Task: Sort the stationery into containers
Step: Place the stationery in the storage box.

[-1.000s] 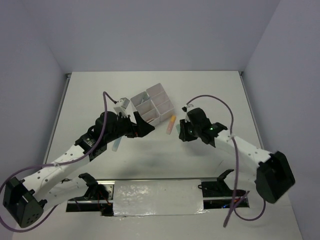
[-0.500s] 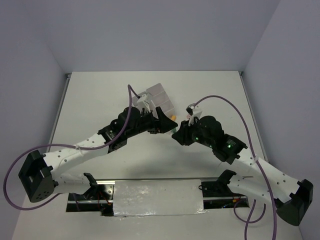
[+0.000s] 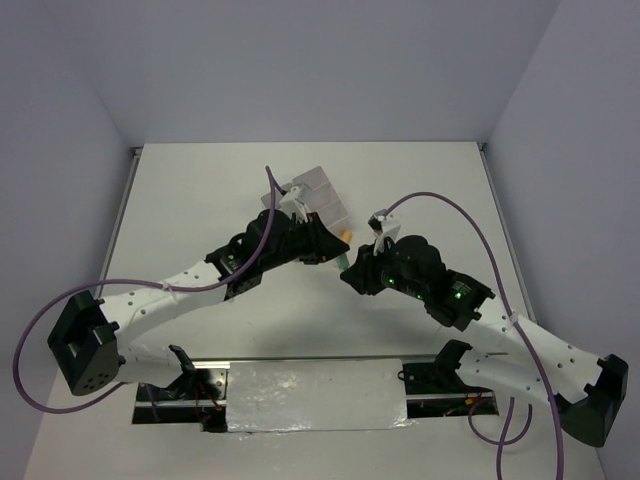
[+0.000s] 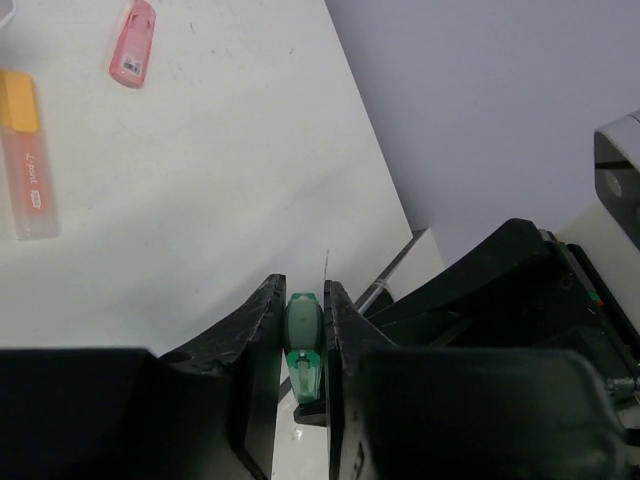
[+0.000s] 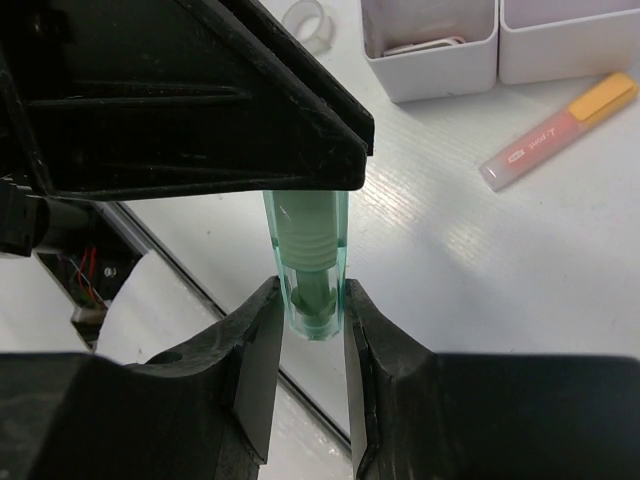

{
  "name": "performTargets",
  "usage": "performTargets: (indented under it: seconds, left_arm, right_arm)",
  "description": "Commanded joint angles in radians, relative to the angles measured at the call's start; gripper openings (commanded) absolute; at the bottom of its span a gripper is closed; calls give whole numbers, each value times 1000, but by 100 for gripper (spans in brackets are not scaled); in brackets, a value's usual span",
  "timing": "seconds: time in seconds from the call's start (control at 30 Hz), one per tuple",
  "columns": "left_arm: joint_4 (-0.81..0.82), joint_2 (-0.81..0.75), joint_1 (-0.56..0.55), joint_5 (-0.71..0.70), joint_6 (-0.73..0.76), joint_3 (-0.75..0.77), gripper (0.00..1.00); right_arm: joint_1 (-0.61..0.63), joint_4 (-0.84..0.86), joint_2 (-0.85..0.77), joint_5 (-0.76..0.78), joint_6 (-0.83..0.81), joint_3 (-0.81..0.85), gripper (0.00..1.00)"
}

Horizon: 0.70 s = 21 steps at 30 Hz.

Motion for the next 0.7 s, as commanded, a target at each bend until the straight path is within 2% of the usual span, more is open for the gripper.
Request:
performTargets:
  seconds: [0.0, 0.07, 0.17, 0.2, 0.27, 0.37, 0.43, 0.53, 0.57, 0.67]
  left_arm:
    - [35, 4, -5, 26, 16, 41, 13]
    - [40, 11, -4, 46, 33, 49, 2]
    - [51, 21, -4, 65, 140, 79, 0]
    - [48, 23, -4, 51, 164, 99, 0]
    - [-33, 32, -4, -56, 264, 157, 0]
    - [-103, 63, 13, -179, 417, 221, 0]
    - [-83, 102, 42, -236, 511, 270, 0]
    - [6, 176, 81, -281, 744, 311, 0]
    - [82, 220, 105, -279, 787, 317, 0]
    - [168, 329, 168, -261, 911, 365, 0]
  right_arm:
    - [8, 24, -4, 34, 15, 47, 14]
    - [8, 20, 7, 39, 15, 57, 18]
    - [8, 31, -22, 75, 32, 46, 52]
    - [8, 32, -37, 94, 45, 40, 75]
    - [6, 0, -86, 191, 68, 29, 99]
    - [-2, -87, -128, 285, 85, 41, 100]
    - [-8, -132, -164, 325, 89, 52, 100]
    - [-8, -163, -203, 344, 84, 58, 100]
    - [-11, -166, -209, 344, 81, 60, 100]
    - [-11, -175, -215, 329, 76, 58, 100]
